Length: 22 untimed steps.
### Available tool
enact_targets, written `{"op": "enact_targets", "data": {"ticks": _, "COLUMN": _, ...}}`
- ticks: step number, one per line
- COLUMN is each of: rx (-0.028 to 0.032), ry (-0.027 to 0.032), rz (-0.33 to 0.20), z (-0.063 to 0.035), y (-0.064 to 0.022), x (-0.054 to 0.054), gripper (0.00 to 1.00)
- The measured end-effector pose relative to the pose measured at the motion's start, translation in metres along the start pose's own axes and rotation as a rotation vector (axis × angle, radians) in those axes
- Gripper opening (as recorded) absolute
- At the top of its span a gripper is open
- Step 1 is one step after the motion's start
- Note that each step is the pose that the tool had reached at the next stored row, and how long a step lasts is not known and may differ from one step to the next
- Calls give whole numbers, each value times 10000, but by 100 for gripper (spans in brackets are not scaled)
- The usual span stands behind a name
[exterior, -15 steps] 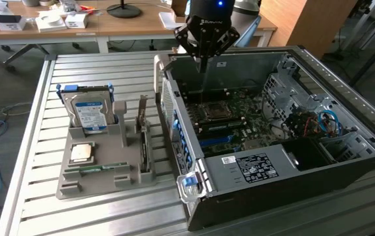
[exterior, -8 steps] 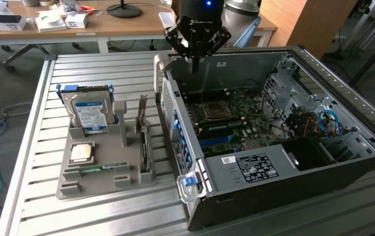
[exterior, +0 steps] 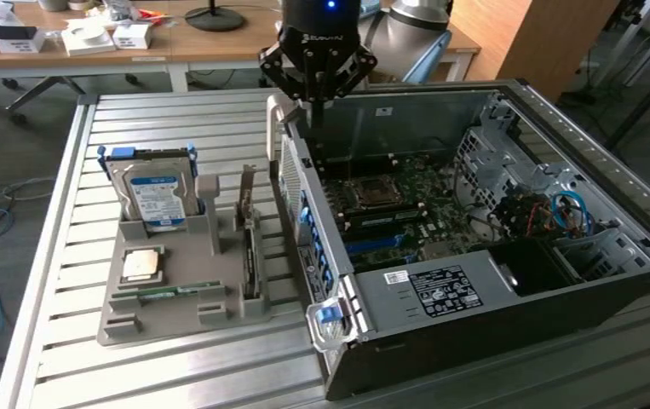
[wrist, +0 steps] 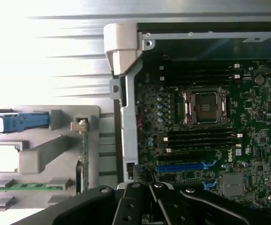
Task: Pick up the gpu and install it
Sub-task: 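Reach for the gpu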
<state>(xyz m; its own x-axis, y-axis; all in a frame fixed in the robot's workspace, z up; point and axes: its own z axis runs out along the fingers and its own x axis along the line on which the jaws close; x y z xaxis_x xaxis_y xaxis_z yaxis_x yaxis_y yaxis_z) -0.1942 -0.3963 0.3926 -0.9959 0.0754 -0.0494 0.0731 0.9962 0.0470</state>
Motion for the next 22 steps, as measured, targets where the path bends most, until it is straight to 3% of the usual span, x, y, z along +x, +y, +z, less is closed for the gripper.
{"op": "enact_targets", "data": {"ticks": 16, "rx": -18, "ry": -241, "rz": -11, "z": -19, "y": -2, "x": 593, "gripper": 11}}
{"op": "enact_targets", "data": {"ticks": 22, "rx": -22, "ry": -284, "rz": -13, "z": -24, "y": -2, "x": 761, "gripper": 11}}
